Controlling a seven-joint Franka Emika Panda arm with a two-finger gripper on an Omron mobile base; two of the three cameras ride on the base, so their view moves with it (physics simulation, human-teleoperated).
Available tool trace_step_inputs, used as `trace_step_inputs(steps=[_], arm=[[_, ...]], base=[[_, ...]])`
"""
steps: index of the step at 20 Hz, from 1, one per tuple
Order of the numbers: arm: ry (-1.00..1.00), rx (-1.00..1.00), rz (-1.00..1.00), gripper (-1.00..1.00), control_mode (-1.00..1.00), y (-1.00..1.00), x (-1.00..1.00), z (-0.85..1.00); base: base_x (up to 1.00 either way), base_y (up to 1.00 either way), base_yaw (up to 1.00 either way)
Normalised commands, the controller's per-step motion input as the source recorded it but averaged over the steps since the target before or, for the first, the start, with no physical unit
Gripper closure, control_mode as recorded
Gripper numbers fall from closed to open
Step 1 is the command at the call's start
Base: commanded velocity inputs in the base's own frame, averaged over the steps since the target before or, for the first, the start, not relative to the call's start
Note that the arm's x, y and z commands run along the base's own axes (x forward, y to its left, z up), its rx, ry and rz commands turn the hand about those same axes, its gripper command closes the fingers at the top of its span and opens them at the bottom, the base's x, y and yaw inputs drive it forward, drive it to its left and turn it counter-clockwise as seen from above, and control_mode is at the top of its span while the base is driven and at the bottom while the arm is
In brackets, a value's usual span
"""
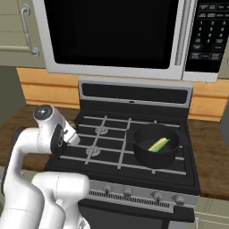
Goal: Put the corn and cucumber in the pot. Retrieve the spatula and lightly stir the vegetables in the pot.
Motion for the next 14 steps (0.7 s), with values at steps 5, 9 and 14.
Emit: trace_step_inputs(steps=[5,9,14], arm=[[-0.01,0.0,-0.23,1.0,-1.0,-1.0,0.07,0.37],[0.0,0.0,-0.2,1.0,-1.0,-1.0,0.0,0.68],[0.0,0.0,-0.15,1.0,-1.0,-1.0,0.05,0.46]], base=[[0.0,0.0,0.0],[0.0,0.0,0.0],[0.0,0.0,0.0]])
